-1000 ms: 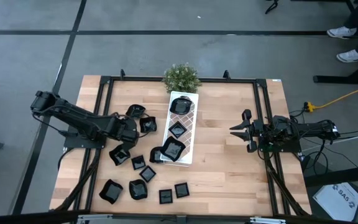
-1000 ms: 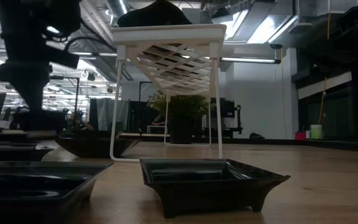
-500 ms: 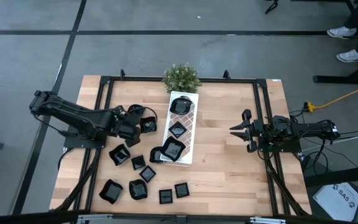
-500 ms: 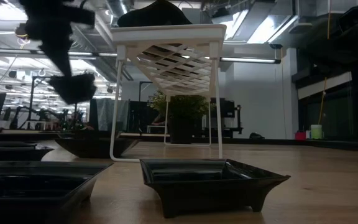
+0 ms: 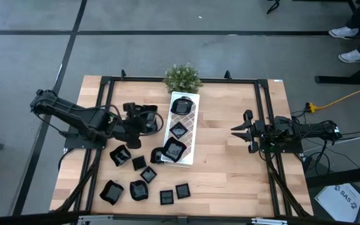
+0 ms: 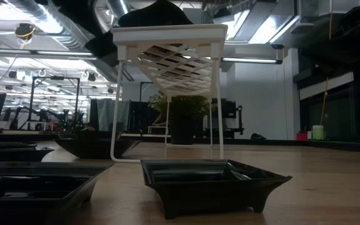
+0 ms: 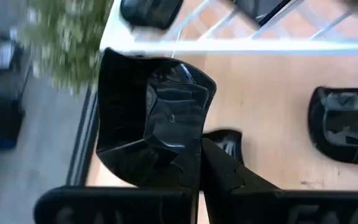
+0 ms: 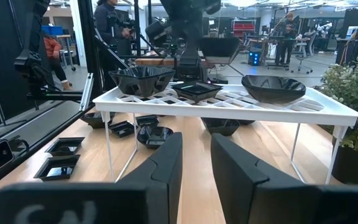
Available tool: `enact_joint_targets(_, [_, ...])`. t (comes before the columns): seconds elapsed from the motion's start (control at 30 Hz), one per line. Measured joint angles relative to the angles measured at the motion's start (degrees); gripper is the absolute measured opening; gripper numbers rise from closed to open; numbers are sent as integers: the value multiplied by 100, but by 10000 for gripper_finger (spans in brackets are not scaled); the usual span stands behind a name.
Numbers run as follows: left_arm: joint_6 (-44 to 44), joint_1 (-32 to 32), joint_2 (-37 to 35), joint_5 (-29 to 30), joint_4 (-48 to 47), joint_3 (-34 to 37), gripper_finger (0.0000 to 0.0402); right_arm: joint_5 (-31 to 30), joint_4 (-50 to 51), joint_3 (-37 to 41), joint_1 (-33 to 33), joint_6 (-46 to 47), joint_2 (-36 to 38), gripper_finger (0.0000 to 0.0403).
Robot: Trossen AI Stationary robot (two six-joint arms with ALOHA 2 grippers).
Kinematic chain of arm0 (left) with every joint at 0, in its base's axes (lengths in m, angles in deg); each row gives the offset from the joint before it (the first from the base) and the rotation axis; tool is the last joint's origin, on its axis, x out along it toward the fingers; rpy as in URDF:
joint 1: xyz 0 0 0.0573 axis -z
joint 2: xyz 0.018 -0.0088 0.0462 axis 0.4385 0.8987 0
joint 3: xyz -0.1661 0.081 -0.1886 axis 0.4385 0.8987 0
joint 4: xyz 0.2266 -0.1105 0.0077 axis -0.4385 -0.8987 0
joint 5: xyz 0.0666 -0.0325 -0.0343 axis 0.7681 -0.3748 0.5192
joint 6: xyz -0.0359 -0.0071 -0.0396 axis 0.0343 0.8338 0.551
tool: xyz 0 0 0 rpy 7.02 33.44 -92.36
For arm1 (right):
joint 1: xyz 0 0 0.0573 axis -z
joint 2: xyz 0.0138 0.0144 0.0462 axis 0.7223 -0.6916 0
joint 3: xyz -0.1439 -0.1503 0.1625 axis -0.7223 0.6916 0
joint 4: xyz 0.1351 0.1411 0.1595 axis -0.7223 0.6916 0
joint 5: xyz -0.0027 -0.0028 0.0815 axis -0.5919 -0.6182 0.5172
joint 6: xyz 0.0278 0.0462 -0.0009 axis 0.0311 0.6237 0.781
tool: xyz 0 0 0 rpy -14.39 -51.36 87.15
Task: Pick & Place Mini shaped plates
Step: Stack the distorted square plate on top of the distorted square plate on the shelf
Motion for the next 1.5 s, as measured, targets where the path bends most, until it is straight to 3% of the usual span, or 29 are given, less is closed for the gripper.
enact_joint_targets(0.27, [-1371,103,2,-89,1010,-6,2,0,-1,0,0,-1,0,85])
enact_joint_targets(0.5, [-2134,107,2,-746,1977,-6,2,0,0,0,1,1,0,85])
enact_joint_targets(0.7, [-2431,105,2,-1321,2613,-6,2,1,0,0,0,-1,1,85])
enact_joint_targets(0.93, [-2168,169,4,-1954,2903,-7,2,0,0,0,1,-1,0,85])
enact_joint_targets(1.23, [-2091,609,303,-1967,3225,-9,1,1,-1,0,-1,0,0,85])
enact_joint_targets(1.5, [-2306,659,783,-1501,3180,-9,1,-1,-1,0,0,0,0,85])
